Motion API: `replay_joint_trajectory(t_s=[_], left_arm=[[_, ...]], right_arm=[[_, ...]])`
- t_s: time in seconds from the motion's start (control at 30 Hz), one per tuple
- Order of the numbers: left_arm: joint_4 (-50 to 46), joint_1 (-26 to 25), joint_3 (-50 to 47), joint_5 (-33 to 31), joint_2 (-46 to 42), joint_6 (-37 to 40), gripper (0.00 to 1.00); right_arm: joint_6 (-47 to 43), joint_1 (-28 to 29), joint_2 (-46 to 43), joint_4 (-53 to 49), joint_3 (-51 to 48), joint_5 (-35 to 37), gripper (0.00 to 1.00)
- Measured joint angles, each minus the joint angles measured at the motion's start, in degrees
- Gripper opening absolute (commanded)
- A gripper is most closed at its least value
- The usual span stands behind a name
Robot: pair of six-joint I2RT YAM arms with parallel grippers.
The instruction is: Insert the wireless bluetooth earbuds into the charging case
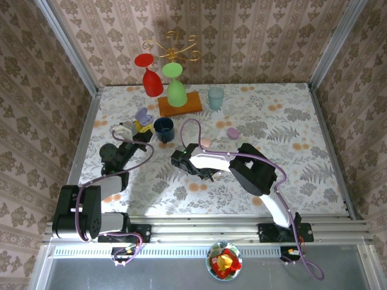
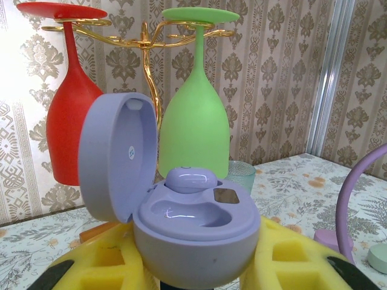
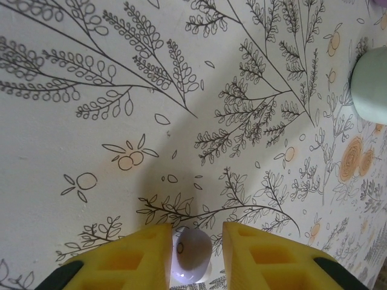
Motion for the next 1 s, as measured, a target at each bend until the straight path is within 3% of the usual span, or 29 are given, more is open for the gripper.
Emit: replay_joint_trajectory(t_s=[0.63, 1.0], left_arm=[[0.0, 0.0, 0.0, 0.2, 0.0, 0.0, 0.26], [0.0, 0.0, -0.1, 0.2, 0.0, 0.1, 0.26]], right_arm=[[1.1, 0.2, 1.4, -2.8, 0.6, 0.0, 0.24], [1.1, 0.2, 1.2, -2.8, 0.4, 0.0, 0.15]])
